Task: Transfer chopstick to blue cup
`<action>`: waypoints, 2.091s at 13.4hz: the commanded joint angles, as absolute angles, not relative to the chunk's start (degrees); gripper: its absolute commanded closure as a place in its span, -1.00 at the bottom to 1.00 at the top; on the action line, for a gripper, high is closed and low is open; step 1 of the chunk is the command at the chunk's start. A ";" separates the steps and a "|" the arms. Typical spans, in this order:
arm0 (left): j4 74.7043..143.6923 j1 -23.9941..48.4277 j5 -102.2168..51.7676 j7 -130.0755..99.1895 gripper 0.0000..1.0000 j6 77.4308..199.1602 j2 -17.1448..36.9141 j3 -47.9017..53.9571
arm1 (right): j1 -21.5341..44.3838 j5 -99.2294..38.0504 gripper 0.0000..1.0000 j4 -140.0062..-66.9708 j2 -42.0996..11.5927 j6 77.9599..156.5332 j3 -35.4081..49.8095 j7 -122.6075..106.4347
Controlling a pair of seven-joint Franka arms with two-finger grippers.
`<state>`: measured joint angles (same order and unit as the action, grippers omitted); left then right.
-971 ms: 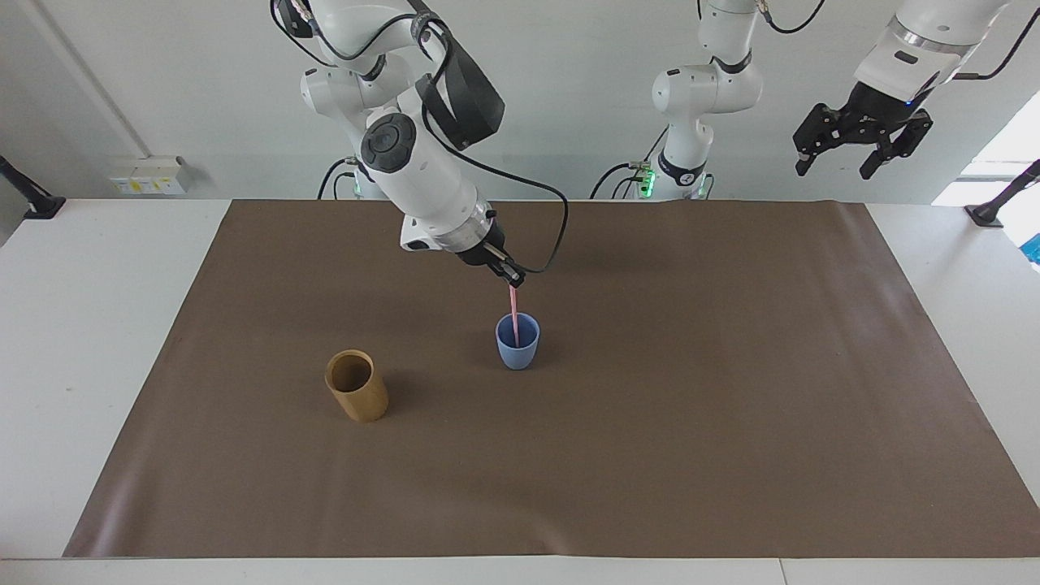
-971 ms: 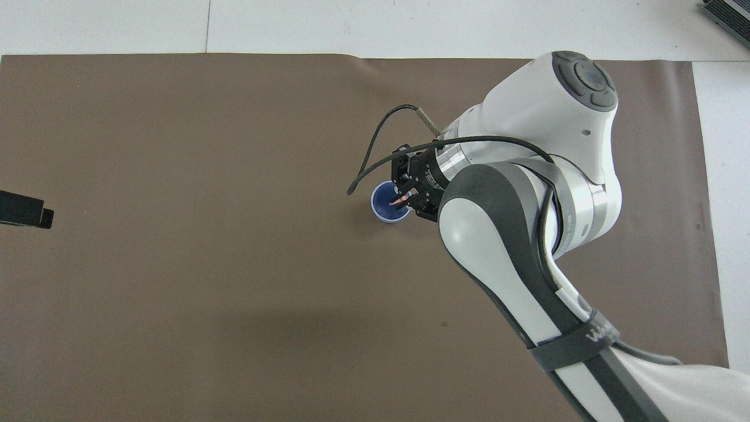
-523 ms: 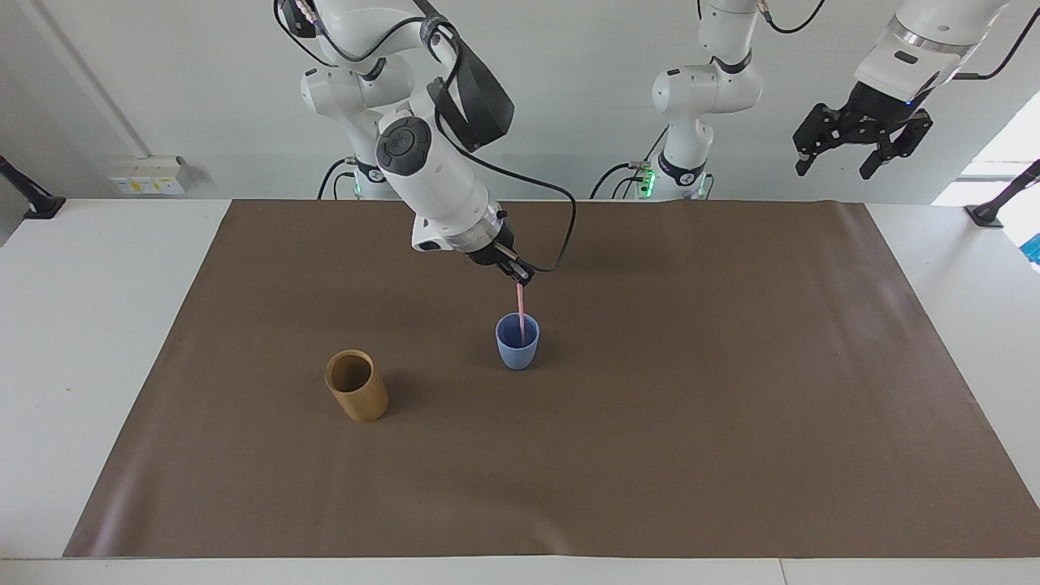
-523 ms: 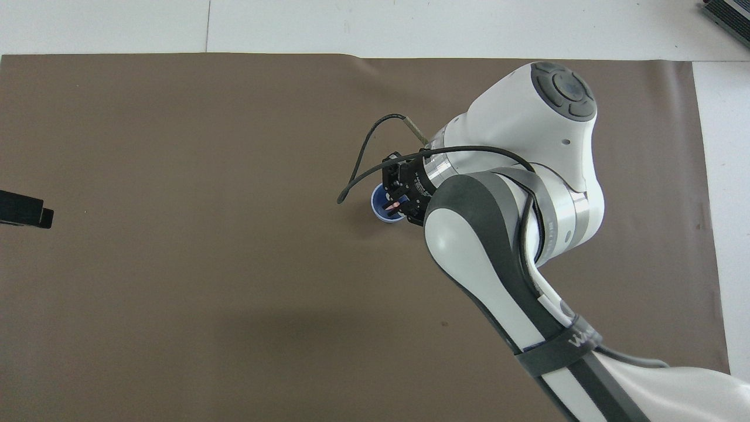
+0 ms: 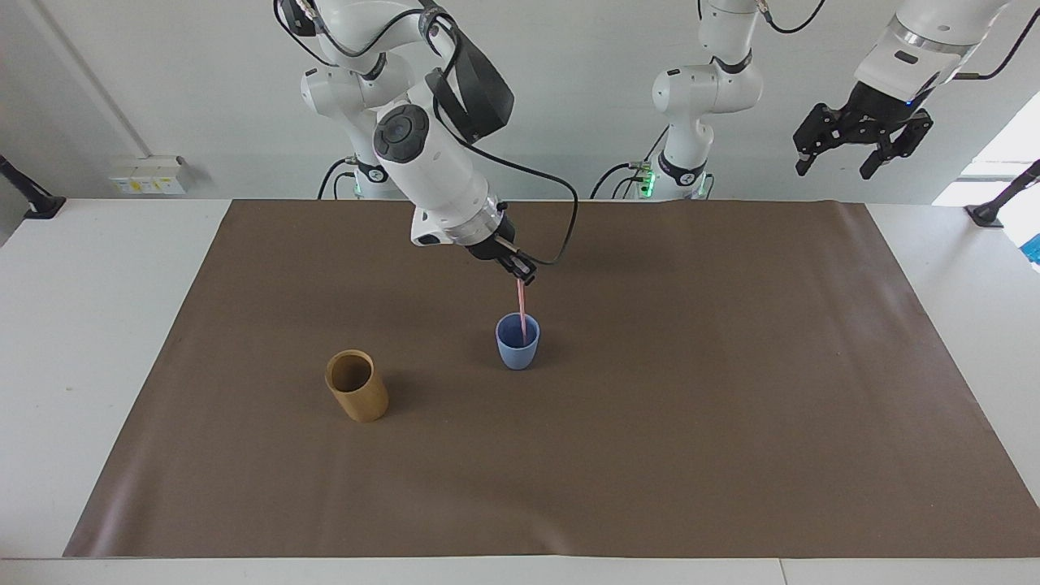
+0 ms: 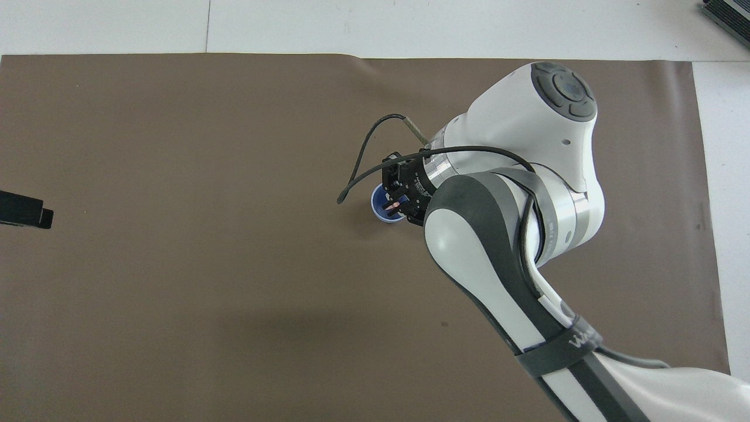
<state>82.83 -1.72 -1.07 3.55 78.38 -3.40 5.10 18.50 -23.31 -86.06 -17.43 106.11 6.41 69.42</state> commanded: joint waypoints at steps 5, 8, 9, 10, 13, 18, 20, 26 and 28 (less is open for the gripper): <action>82.71 -1.85 -1.67 3.87 -1.00 77.34 -4.04 5.01 | 18.28 -17.16 -1.00 -86.13 -12.22 106.79 6.50 60.92; 82.71 -1.85 -1.67 3.87 -1.00 77.34 -4.04 5.01 | 16.97 -13.81 -1.00 -86.48 -9.50 106.61 6.15 53.29; 82.71 -1.85 -1.58 3.87 -1.00 77.34 -4.04 5.01 | 15.92 -12.49 -1.00 -86.75 -8.71 106.52 6.07 50.22; 82.71 -1.85 -1.58 3.87 -1.00 77.34 -4.04 5.01 | 15.13 -10.57 -1.00 -87.01 -8.09 105.83 6.06 46.71; 82.71 -1.85 -1.67 3.87 -1.00 77.34 -4.04 5.01 | 12.66 -3.54 -1.00 -88.41 -5.55 103.98 6.07 35.10; 82.71 -1.85 -1.67 3.87 -1.00 77.34 -4.04 5.01 | 8.35 3.24 -1.00 -88.25 -2.46 98.80 5.80 22.35; 82.71 -1.85 -1.67 3.87 -1.00 77.34 -4.04 5.01 | 6.95 4.83 -1.00 -85.88 -2.46 96.08 5.80 20.58; 82.71 -1.85 -1.67 3.87 -1.00 77.34 -4.04 5.01 | 2.90 3.43 -1.00 -85.78 0.79 84.74 5.80 18.02; 82.71 -1.85 -1.67 3.87 -1.00 77.34 -4.04 5.01 | 2.90 3.34 -1.00 -86.22 1.23 84.73 5.80 16.27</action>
